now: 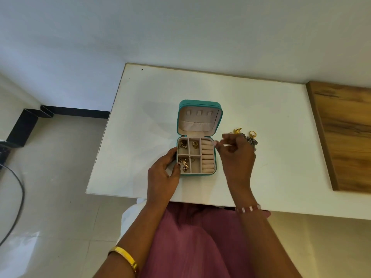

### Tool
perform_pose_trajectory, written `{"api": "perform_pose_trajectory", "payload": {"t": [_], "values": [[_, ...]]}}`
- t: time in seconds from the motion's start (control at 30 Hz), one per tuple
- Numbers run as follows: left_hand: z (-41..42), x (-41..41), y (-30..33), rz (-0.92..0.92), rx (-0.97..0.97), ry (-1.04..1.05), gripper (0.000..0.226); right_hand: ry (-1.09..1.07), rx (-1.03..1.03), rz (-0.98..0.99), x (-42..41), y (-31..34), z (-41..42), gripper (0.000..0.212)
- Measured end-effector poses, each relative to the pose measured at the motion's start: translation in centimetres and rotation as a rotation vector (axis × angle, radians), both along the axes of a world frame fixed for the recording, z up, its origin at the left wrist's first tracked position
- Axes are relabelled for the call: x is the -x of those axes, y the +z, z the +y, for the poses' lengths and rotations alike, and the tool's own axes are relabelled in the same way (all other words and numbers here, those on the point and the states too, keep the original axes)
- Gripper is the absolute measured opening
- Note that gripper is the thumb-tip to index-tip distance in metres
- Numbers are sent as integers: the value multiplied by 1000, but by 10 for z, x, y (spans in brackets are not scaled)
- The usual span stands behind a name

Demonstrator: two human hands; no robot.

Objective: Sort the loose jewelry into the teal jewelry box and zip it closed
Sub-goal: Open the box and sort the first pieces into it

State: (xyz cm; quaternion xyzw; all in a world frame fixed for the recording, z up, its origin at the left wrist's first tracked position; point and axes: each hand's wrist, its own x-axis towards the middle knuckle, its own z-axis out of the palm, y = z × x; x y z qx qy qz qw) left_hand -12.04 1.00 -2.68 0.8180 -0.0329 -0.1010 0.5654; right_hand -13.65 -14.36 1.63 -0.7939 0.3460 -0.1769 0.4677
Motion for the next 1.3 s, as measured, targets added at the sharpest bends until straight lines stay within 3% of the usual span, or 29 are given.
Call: {"api": "perform_pose_trajectory", "payload": {"t": [0.1,0.33,0.5,0.7,0.8,0.97,1.1,1.2,1.3], "values": [[1,0,-1,2,-13,0,45,117,125,12,9,-8,16,9],[0,-1,-3,-3,-41,-6,44,438,693,302,-25,-22,26,14],[0,-1,-2,-7,-35,-3,43,442,841,318,-33,-25,29,24],[1,-1,-2,-19,-43,-2,45,434,881,227,-34,-31,22,17],[0,0,-2,-25,-48,-5,44,406,627,85,-30,-34,16,4],[1,1,-3,-43,-54,-35,43,136,-225,-74,-18,-5,12,12],[-1,2,0,-72,-91,-50,42,47,-959,-351,-5,20,7,19],[-1,6,6,-101,-120,-21,41,37,-1161,-472,7,36,3,17],[0,11,13,-139,-148,34,39,21,-1197,-529,20,50,-2,15]]}}
